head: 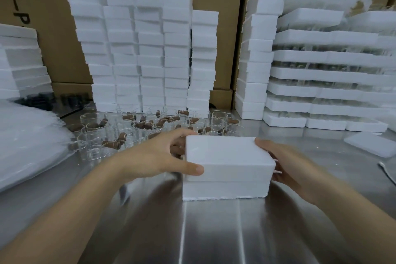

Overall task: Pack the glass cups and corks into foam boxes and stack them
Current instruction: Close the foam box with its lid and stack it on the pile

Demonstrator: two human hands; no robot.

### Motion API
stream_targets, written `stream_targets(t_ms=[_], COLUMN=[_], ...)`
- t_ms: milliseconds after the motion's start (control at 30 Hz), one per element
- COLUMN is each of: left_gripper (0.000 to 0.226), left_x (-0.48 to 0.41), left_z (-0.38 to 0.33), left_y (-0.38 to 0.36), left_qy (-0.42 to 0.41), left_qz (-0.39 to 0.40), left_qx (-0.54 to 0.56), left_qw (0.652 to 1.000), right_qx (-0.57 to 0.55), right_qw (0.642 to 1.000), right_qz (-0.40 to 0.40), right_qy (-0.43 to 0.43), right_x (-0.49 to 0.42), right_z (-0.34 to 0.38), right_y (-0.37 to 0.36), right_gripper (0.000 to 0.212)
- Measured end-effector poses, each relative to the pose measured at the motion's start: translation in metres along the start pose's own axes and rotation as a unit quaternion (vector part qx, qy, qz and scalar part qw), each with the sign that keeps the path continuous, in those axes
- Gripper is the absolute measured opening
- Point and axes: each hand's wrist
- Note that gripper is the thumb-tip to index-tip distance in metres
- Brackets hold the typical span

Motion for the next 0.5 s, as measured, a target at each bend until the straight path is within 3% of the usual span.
stream_targets(t_ms=[167,500], left_gripper=[0.081,0.089], left_x=[0.0022,0.0019], left_z=[-0.0017,0.0052], left_y=[0.0016,-0.0016], left_qy=[0.003,0.022], left_qz=[0.01,0.006], left_qx=[-0.02,0.062], left_qw=[1.0,0.998], right_qx=[-0.007,0.016], right_qw=[1.0,0.999], right_qz=[0.002,0.023], right_qy=[-0.01,0.023], right_x=[0.0016,0.0055], right_z=[-0.0001,-0.0038], right_y=[-0.0041,-0.0068], right_gripper=[0.036,0.036])
Point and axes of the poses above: each hand's wrist, its own x-axis away from the middle knuckle, its own y-axis out of the back of the hand, z = x × y
